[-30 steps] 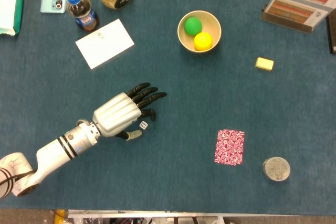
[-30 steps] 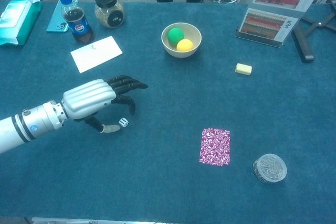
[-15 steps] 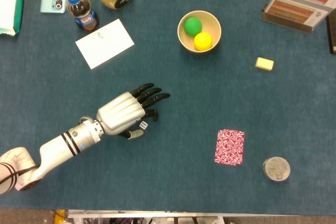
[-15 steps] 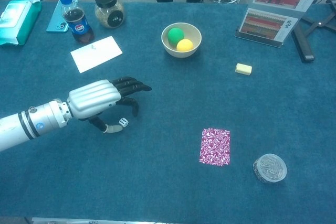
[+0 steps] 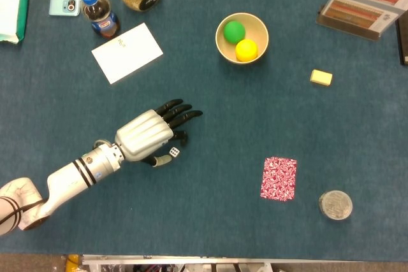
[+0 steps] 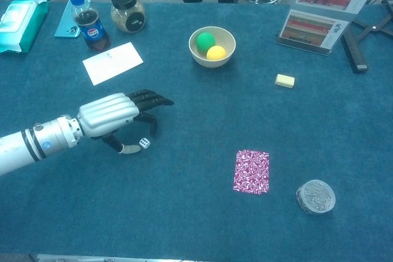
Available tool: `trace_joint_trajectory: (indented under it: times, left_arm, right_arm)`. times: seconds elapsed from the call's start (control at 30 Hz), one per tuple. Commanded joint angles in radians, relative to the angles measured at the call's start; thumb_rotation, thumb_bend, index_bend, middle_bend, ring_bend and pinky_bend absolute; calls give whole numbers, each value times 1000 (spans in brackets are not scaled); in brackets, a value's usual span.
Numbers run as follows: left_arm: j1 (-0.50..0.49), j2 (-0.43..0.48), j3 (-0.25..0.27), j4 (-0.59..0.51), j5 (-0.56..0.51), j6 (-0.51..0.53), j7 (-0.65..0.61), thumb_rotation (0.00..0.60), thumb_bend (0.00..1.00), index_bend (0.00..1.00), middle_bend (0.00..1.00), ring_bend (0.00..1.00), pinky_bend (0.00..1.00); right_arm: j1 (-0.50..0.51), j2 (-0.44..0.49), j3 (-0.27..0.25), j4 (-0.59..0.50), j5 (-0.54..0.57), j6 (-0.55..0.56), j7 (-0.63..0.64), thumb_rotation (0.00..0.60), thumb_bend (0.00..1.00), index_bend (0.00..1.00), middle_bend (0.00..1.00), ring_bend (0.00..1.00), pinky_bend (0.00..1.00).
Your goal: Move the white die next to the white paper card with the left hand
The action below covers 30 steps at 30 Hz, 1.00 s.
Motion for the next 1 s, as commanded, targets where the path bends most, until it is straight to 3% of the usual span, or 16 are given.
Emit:
trace_joint_trajectory:
  times: [0.03,0.73,1.0]
  left_arm:
    - [-2,1,1,-5,1,3,3,600,246,461,41,0,19]
    - [-3,-9,9,6,-16,-12,13,600,250,495,41,0,20]
    - [-3,-12,15,10,-18,-19,15,600,314,514,41,0,20]
  right_arm:
    - [0,-1,0,1,1,-1,1,600,0,510,412,261,370]
    - [-5,-3,0,7,6,0,8,600,0,510,412,261,370]
    - [-8,-3,0,9,8,2,11,600,0,510,412,261,369]
